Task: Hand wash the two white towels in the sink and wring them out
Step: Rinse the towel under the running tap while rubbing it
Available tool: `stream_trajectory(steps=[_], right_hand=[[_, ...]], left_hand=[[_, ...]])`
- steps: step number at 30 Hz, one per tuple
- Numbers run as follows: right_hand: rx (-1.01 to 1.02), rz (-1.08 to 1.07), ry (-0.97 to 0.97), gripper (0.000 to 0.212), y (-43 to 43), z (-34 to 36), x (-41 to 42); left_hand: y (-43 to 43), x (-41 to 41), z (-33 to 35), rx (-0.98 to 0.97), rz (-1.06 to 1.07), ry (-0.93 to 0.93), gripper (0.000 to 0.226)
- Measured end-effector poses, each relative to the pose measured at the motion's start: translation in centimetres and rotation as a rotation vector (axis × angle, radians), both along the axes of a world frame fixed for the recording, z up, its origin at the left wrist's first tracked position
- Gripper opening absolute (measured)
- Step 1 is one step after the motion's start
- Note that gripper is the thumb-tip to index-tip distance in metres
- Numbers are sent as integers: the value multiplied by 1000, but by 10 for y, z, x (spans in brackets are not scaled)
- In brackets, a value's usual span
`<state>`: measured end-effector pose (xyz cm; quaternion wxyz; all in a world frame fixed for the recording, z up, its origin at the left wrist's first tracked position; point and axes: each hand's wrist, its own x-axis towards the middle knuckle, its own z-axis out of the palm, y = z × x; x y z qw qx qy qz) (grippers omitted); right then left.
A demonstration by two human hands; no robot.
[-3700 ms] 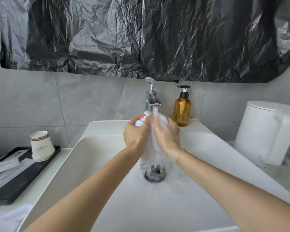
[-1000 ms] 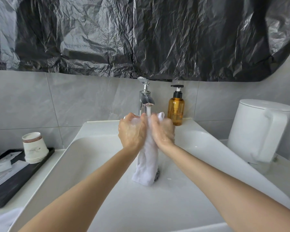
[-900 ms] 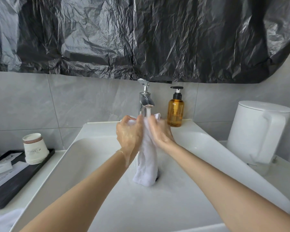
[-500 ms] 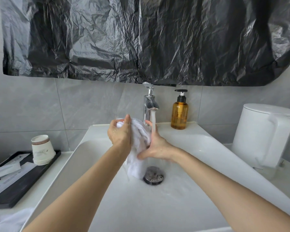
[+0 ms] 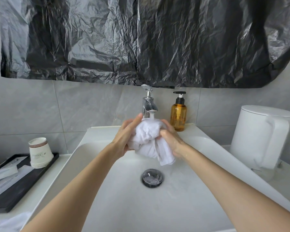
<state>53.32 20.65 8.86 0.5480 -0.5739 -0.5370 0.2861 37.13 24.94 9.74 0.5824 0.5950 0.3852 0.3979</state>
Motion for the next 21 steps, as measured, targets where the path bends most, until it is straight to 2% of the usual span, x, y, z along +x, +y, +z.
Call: stream_trajectory(steps=[4,8,11,14,16,18,19,21], right_hand=[[115,-34,132,30,2,0,-7],[8,-9,192,35,6,1,-6],[-187,104,414,54,4,1,-10],[-266,314,505,49,0,3,-4],[-219,394,550,44,2,4,-4],[-144,328,531,58,3,0,-12],[-99,221,477,57,4,-1,-19],[-19,-40,349,35,2,-2,-34]], left_hand=[[0,1,-6,-54,-228,-94,89],[-7,11,-6,-56,-172,-86,92],[-4,11,-10,-66,-64,-67,66],[-2,6,-13,-120,10,-52,36],[-2,4,-14,-139,44,-69,38],[-2,6,-14,-107,92,-74,43],[-4,8,-13,-64,112,-75,44],[-8,15,-16,40,141,-43,45]])
